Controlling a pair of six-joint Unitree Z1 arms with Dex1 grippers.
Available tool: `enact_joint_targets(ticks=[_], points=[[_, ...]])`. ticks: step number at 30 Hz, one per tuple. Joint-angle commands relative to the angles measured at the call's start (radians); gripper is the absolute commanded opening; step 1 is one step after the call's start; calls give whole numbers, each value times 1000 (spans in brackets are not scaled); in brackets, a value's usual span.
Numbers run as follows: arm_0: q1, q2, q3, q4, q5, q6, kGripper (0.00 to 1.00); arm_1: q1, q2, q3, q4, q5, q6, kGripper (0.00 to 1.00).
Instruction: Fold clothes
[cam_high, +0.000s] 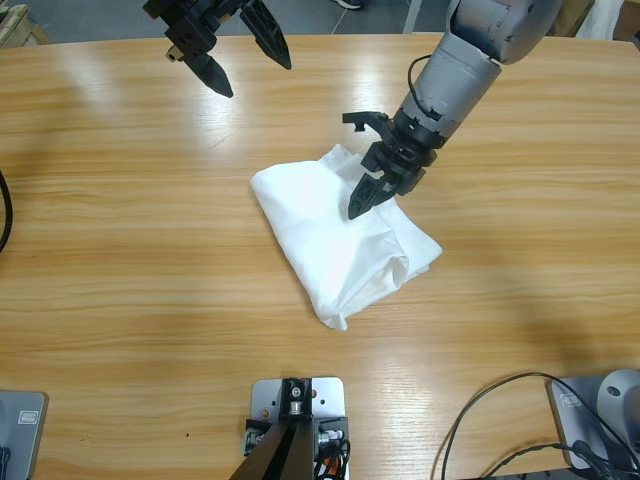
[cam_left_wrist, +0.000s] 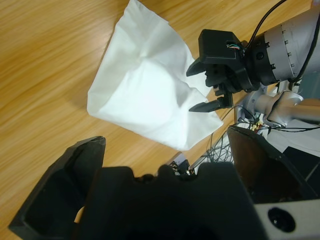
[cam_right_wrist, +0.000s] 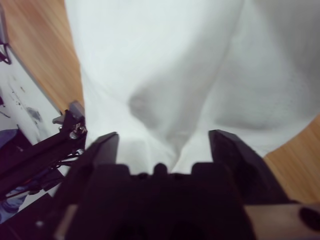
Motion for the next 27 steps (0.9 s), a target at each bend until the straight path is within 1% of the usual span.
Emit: enact_joint_targets(ticks=[1, 9, 16, 22, 27], points=[[12, 11, 29, 151, 13, 29, 950, 4, 97, 2, 11, 59, -15, 0], [18, 14, 29, 151, 13, 37, 950, 13, 113, 3, 9, 72, -17, 0], [18, 22, 29, 151, 11, 43, 950, 8, 15, 11, 13, 67, -25, 0], [18, 35, 29, 151, 10, 46, 950, -52, -35, -22, 59, 56, -32, 0], [18, 44, 29, 151, 3, 47, 950, -105, -29, -29, 82, 41, -61, 0]])
